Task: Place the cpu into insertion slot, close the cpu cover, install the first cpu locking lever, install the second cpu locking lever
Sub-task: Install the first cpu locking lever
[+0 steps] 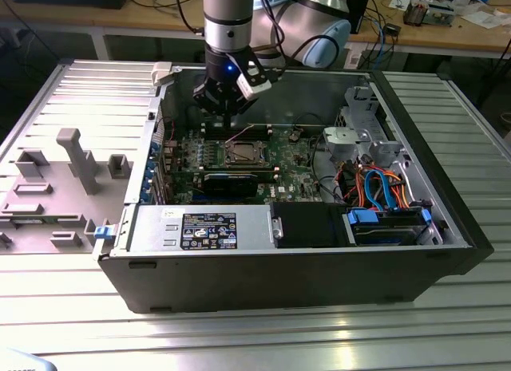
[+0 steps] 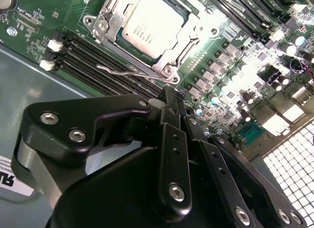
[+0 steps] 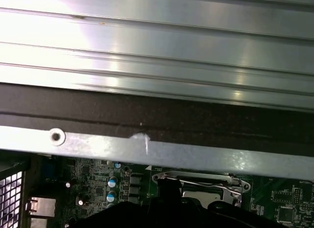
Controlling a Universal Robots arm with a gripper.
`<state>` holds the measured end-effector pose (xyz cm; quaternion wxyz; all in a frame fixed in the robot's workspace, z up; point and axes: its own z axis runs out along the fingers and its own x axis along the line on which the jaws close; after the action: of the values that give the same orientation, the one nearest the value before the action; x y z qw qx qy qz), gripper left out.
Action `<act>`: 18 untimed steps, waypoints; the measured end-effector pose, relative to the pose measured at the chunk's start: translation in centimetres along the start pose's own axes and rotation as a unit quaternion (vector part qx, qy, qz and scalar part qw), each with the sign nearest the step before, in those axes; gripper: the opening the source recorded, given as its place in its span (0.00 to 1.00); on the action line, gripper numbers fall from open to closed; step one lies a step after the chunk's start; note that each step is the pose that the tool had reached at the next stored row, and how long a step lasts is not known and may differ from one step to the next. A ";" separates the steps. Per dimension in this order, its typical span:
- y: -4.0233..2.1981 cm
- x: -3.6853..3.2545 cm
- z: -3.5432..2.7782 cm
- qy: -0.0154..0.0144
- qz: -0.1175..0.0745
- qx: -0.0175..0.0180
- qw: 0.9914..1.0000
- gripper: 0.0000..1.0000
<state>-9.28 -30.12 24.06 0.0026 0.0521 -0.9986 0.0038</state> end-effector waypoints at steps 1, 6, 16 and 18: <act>0.02 -0.08 0.03 0.000 0.000 0.000 1.000 0.11; 0.05 -0.45 0.20 0.000 0.000 0.000 1.000 0.11; 0.06 -1.12 0.52 0.000 0.000 0.001 1.000 0.11; 0.06 -1.21 0.59 0.000 0.000 0.001 1.000 0.11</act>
<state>-8.08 -29.94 23.47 0.0026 0.0522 -0.9986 0.0046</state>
